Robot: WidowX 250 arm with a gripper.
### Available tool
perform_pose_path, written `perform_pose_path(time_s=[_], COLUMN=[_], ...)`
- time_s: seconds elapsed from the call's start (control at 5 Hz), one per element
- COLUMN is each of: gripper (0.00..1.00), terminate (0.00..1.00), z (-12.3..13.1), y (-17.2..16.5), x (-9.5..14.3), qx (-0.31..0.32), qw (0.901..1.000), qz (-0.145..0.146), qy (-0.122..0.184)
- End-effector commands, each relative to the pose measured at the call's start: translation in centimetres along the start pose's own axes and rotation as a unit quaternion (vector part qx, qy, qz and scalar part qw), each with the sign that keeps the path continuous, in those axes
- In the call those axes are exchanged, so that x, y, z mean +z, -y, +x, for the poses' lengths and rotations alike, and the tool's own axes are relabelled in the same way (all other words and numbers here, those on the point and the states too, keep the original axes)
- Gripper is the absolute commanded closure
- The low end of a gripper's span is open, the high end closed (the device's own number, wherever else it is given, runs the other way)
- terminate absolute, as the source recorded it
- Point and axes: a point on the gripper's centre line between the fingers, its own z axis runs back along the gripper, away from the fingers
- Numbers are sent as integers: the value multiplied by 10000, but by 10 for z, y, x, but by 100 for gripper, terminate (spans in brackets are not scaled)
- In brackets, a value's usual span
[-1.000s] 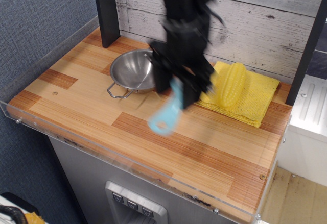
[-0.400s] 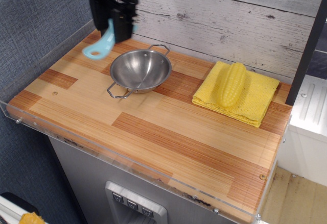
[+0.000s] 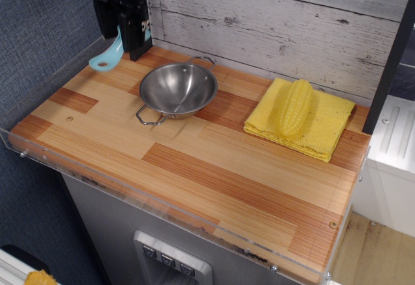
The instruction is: Place the brush near the pan
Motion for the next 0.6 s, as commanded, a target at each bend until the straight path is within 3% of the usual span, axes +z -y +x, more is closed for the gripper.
perform_pose_path(time_s=[0.0,0.2,0.4], gripper=[100,100,100], terminate=[0,0,0], z=[-5,-7,-9], y=[-14,-11,-15], x=[-13,-26,-41], qx=[209,-32,-416], qw=[9996,9998,9990], qz=[180,167,-114], qy=[116,70,68])
